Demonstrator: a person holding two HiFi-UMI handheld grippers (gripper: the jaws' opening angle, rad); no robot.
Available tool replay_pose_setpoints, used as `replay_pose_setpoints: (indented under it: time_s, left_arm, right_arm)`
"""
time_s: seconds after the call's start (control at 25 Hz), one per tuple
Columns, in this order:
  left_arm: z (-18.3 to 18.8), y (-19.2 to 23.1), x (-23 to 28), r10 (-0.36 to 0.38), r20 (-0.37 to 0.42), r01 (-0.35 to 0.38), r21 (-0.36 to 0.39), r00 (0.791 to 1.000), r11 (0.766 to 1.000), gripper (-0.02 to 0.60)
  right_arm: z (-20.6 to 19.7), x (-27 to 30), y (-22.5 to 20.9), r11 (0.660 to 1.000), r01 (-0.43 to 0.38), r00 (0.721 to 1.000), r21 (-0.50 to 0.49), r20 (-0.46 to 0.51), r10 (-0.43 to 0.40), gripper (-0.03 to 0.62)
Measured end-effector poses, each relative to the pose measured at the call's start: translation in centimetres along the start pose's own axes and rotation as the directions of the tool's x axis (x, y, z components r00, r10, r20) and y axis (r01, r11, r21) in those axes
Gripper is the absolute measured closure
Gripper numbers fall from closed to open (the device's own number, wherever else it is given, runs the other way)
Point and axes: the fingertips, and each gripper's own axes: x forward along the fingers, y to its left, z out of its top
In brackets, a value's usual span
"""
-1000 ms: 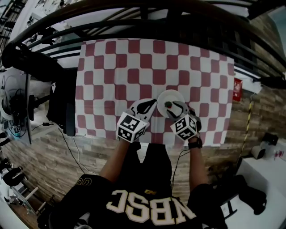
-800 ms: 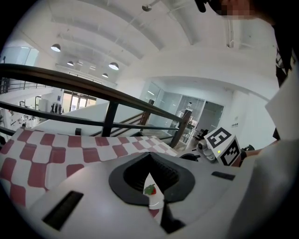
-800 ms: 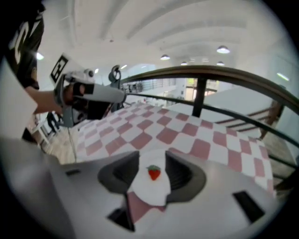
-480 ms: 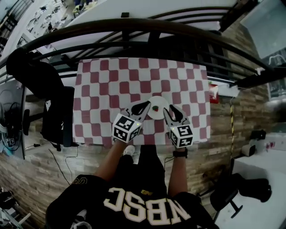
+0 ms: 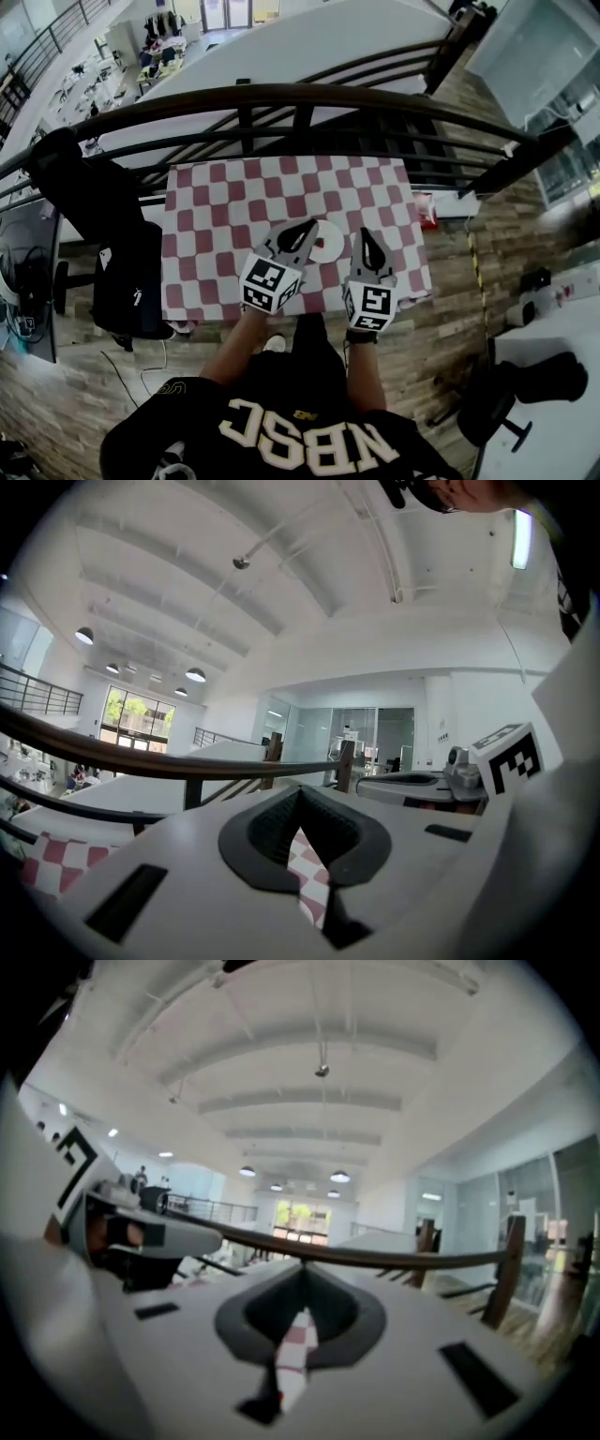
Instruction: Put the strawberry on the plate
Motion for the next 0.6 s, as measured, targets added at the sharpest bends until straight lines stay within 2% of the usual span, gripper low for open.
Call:
replay_pose_setpoints:
  time_s: [0.08,0.16,0.44,0.6]
  left_arm:
    - [1.3,-0.5,-1.1,0.005,0.031,-0.007,0.036,1.000,0.999,0.566]
    - [2.0,-1.1,-2.2,0.009,0.054,-0.013,0.063,0.998,0.998,0.566]
    - [2.7,-1.1,-5.3,0.057,0.100,-0.064,0.072,0.993,0.995,0.566]
    - [2.5,-0.9,-5.9,0.097,0.097,-0.108,0.112,0.991,0.988,0.566]
  right_arm:
    - [1.4,-1.2,0.6,0.999,0.049,0.998,-0.005,0.047,-0.049,0.574]
    - [2.2,-2.1,1.4,0.998,0.065,0.996,-0.002,0.069,-0.064,0.574]
    - [2.8,-4.1,3.6,0.997,0.013,0.997,0.078,0.077,-0.019,0.574]
    - [3.1,-5.4,4.1,0.998,0.012,0.996,0.057,0.084,-0.017,0.574]
